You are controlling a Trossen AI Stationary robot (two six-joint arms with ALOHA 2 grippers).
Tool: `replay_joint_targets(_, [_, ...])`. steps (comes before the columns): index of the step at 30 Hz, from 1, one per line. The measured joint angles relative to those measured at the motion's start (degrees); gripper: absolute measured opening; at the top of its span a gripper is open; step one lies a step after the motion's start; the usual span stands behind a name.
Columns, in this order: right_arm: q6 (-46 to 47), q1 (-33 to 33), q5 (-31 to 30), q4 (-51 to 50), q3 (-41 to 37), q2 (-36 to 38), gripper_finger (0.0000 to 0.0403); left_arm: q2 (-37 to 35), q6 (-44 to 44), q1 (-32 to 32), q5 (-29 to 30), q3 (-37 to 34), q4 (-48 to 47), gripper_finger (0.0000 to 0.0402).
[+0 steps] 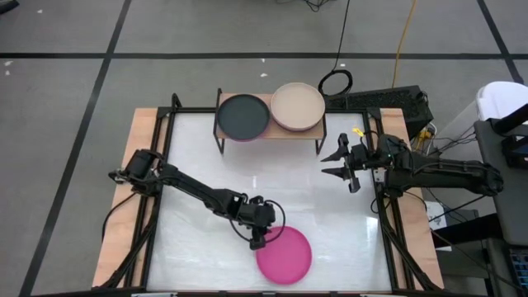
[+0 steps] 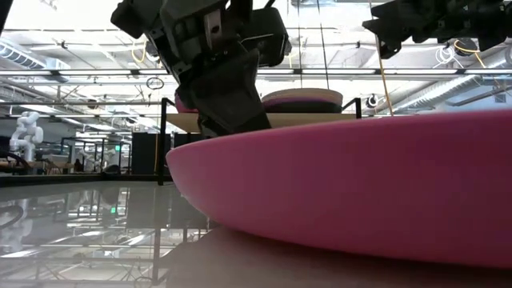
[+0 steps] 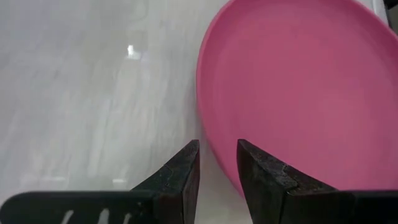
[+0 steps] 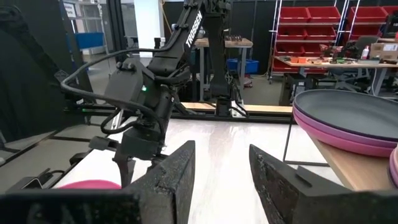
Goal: Place and stack plates onto a shelf
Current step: Stack the pink plate on top of the black plate on the shelf
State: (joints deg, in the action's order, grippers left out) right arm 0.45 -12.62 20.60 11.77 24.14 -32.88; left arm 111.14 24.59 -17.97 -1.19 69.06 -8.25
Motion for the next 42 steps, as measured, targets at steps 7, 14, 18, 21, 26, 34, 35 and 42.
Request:
replay_joint_targets(7, [0.29,0.0,0.0,-0.03,0.0,0.0,0.0132,2.48,1.48,-0.1,-0.39,-0.04,0.9,0.0111])
replay_joint_targets(14, [0.26,0.0,0.0,-0.04,0.02,-0.02,0.0132,3.32,3.0,0.49,-0.29,-0.07,0.9,0.01])
replay_joint_targets(18, [0.25,0.0,0.0,-0.04,0.02,-0.04,0.0132,3.34,3.05,0.71,-0.27,-0.07,1.17,0.006])
replay_joint_targets(21, [0.24,0.0,0.0,-0.04,0.05,-0.05,0.0132,3.27,3.46,1.17,-0.7,-0.04,1.86,0.0018])
replay_joint_targets(26, [0.22,0.0,0.0,-0.09,0.08,-0.41,0.0132,0.91,3.5,2.57,-0.5,-0.05,1.5,0.0011])
replay_joint_targets(34, [-0.24,0.0,0.0,-0.44,0.09,-0.83,0.0132,-10.49,-1.6,5.35,5.54,-0.13,-4.05,0.0011])
replay_joint_targets(35, [-0.24,0.0,0.0,-0.42,0.09,-0.82,0.0132,-12.05,-2.39,5.7,6.5,-0.13,-4.91,0.001])
replay_joint_targets(42, [-0.24,-0.02,0.0,-0.44,0.09,-0.83,0.0132,-22.37,-8.04,9.11,13.9,-0.13,-10.84,0.001])
